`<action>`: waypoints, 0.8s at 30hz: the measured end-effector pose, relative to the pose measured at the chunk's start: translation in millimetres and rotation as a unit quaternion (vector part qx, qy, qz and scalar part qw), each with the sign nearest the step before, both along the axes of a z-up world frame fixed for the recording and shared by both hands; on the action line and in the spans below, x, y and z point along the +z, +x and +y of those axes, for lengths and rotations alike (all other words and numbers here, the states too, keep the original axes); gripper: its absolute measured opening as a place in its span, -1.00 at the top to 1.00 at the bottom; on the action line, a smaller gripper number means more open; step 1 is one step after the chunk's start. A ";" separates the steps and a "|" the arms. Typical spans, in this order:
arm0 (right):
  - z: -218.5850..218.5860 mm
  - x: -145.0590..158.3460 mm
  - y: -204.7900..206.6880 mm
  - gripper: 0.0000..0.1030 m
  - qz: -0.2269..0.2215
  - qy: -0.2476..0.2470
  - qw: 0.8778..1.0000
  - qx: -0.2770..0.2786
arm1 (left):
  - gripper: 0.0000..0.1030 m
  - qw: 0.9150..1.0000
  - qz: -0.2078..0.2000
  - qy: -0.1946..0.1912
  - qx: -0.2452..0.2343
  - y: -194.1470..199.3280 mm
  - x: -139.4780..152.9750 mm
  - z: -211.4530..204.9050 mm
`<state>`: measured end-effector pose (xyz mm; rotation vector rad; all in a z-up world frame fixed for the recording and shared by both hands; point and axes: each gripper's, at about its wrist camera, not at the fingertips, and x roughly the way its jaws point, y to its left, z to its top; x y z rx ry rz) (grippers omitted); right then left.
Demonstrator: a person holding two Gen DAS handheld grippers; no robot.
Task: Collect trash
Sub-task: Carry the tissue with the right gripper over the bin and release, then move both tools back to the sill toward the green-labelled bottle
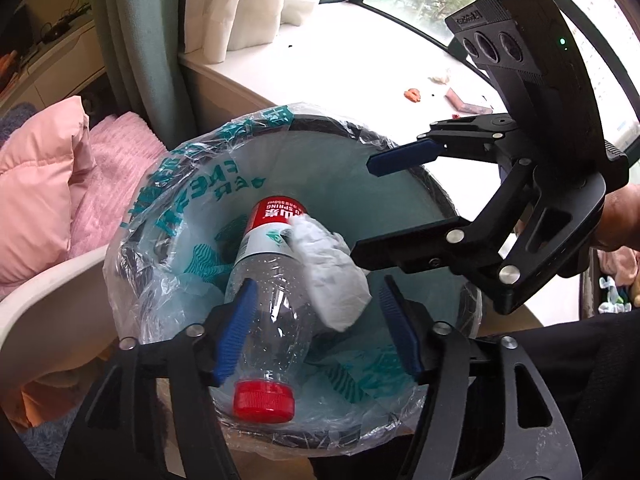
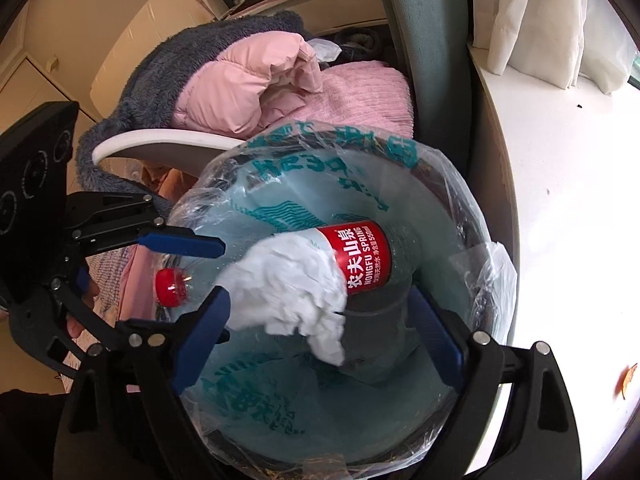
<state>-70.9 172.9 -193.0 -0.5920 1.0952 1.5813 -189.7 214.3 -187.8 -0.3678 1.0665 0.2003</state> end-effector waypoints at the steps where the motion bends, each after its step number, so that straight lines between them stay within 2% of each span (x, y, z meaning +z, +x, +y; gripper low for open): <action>1: -2.3 4.0 1.3 -0.69 0.003 0.007 1.000 0.002 | -0.43 1.000 -0.003 0.003 0.001 -1.1 2.4 -0.5; 3: -6.8 12.0 3.3 -0.69 0.003 0.022 1.000 0.001 | -0.64 1.000 -0.009 0.012 0.003 -2.6 7.5 -2.2; 9: -25.8 33.2 10.6 -0.74 -0.014 0.060 0.998 -0.030 | -0.88 0.999 -0.023 0.031 -0.006 -1.9 20.3 -9.8; 18: -79.6 56.8 45.7 -0.81 -0.029 0.091 0.985 -0.145 | -0.89 0.997 -0.050 0.047 -0.033 18.7 42.1 -20.5; 24: -140.6 60.3 78.7 -0.81 -0.046 0.083 0.973 -0.210 | -0.89 0.989 -0.060 0.061 -0.117 55.6 53.7 -46.2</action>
